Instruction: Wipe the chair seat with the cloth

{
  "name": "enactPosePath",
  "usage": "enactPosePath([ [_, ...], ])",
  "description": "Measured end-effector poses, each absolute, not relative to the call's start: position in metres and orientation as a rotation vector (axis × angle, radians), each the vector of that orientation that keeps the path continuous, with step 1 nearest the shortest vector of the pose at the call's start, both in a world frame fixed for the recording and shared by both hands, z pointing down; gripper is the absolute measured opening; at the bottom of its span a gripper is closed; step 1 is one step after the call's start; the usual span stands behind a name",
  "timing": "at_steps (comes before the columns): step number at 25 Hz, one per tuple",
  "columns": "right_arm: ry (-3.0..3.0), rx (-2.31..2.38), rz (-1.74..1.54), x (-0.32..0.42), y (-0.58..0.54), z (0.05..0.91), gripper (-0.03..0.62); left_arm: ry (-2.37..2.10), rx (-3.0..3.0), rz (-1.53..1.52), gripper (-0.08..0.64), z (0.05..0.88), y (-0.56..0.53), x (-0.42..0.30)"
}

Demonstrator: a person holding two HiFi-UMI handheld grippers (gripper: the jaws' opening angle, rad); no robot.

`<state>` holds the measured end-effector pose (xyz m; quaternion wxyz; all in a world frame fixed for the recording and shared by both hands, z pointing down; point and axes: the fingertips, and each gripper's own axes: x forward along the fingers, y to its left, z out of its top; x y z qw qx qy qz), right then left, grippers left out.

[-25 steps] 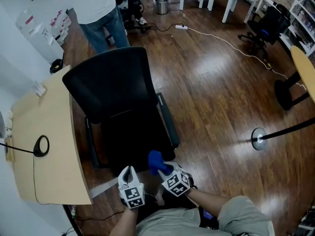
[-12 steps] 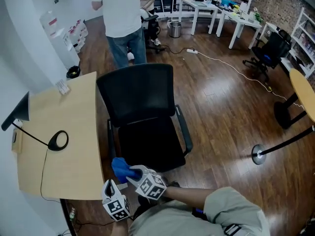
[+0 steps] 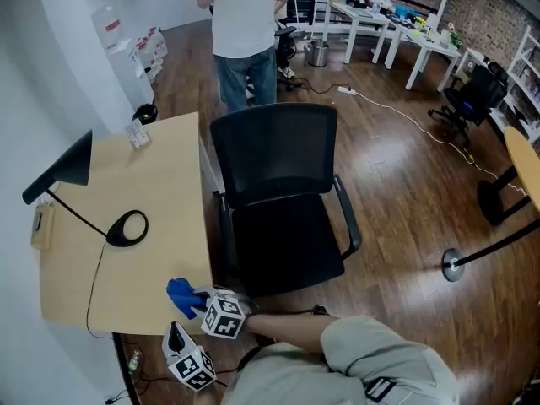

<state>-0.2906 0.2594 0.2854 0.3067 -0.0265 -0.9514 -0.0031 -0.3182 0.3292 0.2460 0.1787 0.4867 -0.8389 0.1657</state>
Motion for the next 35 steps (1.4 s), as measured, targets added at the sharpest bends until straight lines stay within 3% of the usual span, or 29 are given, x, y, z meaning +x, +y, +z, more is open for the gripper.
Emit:
enactPosePath([
  [5,-2.387,-0.094,-0.015,-0.348,0.276,0.347,0.114,-2.363,1.337,0.459,0.005,0.254,0.360,-0.347],
  [11,-2.309,-0.075,0.012,-0.364,0.274,0.389,0.125,-2.314,1.345,0.453,0.005,0.272,0.376,-0.353],
  [14,-2.322,-0.111,0.103,-0.350,0.281,0.373,0.237,-2.272,1.410,0.438,0.005,0.275,0.366,-0.345],
  [18,-2.416,-0.046,0.119,-0.303,0.270,0.321,0.245,-2.239,1.568,0.376,0.005,0.263,0.330,-0.329],
  [22,-2.492,0.148,0.160,-0.219,0.250,0.278,0.185,-2.163,1.737,0.320,0.005,0.241,0.300,-0.285],
  [28,-2.584,0.656,0.243,-0.068,0.210,0.216,0.005,-1.977,1.988,0.304,0.005,0.215,0.264,-0.184],
  [35,-2.667,1.110,0.312,0.092,0.210,0.156,0.005,-1.837,2.214,0.312,0.005,0.175,0.246,-0.054],
])
